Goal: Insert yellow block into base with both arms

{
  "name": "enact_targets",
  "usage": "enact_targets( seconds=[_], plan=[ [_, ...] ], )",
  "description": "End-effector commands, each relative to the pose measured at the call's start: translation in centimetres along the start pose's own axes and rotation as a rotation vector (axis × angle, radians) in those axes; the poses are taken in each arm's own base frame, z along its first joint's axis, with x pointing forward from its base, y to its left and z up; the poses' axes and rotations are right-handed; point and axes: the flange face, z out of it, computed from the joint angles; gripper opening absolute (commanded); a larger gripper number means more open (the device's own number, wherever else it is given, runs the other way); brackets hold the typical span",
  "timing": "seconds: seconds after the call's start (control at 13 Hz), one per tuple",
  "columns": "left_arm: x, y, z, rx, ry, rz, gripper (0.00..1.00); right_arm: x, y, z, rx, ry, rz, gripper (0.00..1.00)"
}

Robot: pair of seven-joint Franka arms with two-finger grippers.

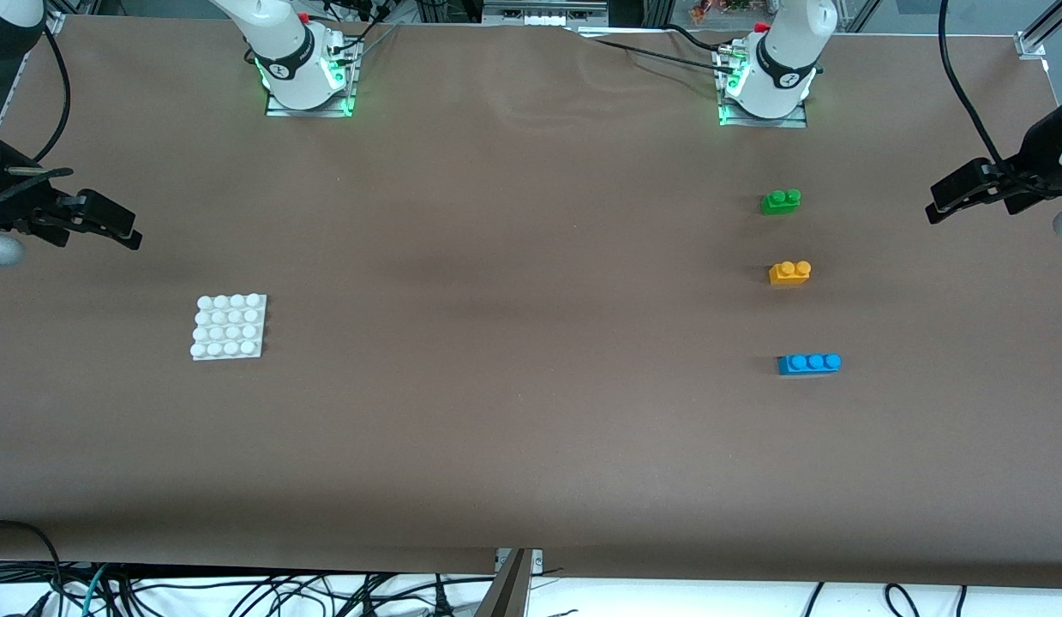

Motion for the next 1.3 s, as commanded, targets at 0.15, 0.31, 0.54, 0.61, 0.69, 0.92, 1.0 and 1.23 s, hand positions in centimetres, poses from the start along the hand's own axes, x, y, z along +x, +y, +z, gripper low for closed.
enact_targets(
  seconds=[0.15,0.31,0.54,0.61,0.69,0.92,1.0,1.23],
  plan=[
    [-0.46,0.45,0.13,0.024,-0.010,-0.002,1.00,0.09,0.41,-0.48,-0.010,0.006,0.003,1.00],
    [-0.35,0.29,0.27,0.026,-0.011,-0.004,1.00,0.05,0.41,-0.57,-0.010,0.008,0.003,1.00],
    [-0.30,0.29,0.36,0.026,-0.012,-0.004,1.00,0.03,0.32,-0.55,-0.010,0.006,0.001,1.00],
    [-0.30,0.29,0.36,0.026,-0.012,-0.004,1.00,0.07,0.41,-0.46,-0.010,0.005,0.003,1.00],
    [-0.31,0.37,0.50,0.026,-0.015,-0.002,1.00,0.04,0.41,-0.55,-0.010,0.006,0.003,1.00],
    [-0.42,0.45,0.83,0.029,-0.024,-0.001,1.00,0.07,0.41,-0.46,-0.010,0.005,0.003,1.00],
    [-0.43,0.45,0.83,0.029,-0.024,-0.001,1.00,0.05,0.41,-0.57,-0.010,0.008,0.003,1.00],
    [-0.43,0.45,0.83,0.029,-0.024,-0.001,1.00,0.08,0.41,-0.46,-0.010,0.005,0.003,1.00]
  ],
)
